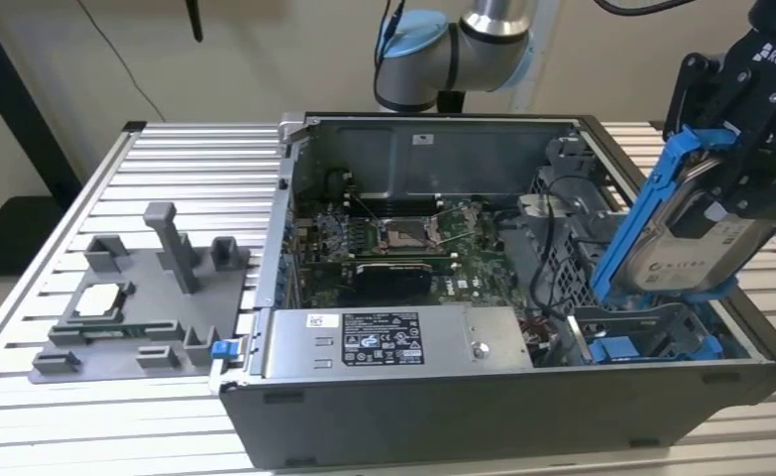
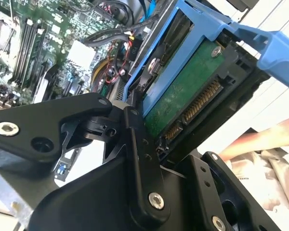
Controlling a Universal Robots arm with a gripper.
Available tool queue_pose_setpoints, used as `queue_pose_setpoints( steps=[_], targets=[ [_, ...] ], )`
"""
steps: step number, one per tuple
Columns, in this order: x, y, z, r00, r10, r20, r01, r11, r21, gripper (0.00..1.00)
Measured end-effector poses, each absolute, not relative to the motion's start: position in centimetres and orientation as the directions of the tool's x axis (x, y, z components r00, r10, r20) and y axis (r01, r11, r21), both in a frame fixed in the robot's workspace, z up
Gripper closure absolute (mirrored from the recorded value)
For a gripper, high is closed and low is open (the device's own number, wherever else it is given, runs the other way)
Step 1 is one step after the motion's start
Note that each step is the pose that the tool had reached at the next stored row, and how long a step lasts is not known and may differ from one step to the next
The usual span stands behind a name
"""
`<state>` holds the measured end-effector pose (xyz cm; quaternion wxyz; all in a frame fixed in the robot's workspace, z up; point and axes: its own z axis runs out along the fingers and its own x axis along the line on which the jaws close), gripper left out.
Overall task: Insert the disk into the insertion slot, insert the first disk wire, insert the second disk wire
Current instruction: 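Insert the disk into the insertion slot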
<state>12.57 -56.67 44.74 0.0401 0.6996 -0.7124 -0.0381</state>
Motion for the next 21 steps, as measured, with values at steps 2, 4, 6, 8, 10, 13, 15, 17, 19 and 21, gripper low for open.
queue_pose_setpoints(
  steps=[2,4,6,8,10,13,15,17,19,21],
  targets=[
    [12.6,-56.8,44.5,-0.018,-1.000,0.004,-0.993,0.018,0.115,1.00],
    [12.6,-57.0,44.3,-0.018,-1.000,0.004,-0.992,0.018,0.122,1.00],
    [12.6,-57.2,44.0,-0.018,-1.000,0.004,-0.992,0.018,0.125,1.00],
    [12.7,-57.4,43.8,-0.018,-1.000,0.003,-0.992,0.018,0.128,1.00],
    [12.7,-57.5,43.6,-0.018,-1.000,0.003,-0.991,0.018,0.132,1.00],
    [12.7,-57.5,43.1,-0.018,-1.000,0.002,-0.991,0.018,0.134,1.00],
    [12.7,-57.5,42.9,-0.018,-1.000,0.000,-0.991,0.018,0.134,1.00],
    [12.7,-57.5,42.6,-0.018,-1.000,-0.002,-0.991,0.017,0.134,1.00],
    [12.7,-57.5,42.3,-0.018,-1.000,-0.005,-0.991,0.017,0.134,1.00],
    [12.7,-57.5,42.0,-0.018,-1.000,-0.006,-0.991,0.017,0.134,1.00]
  ],
)
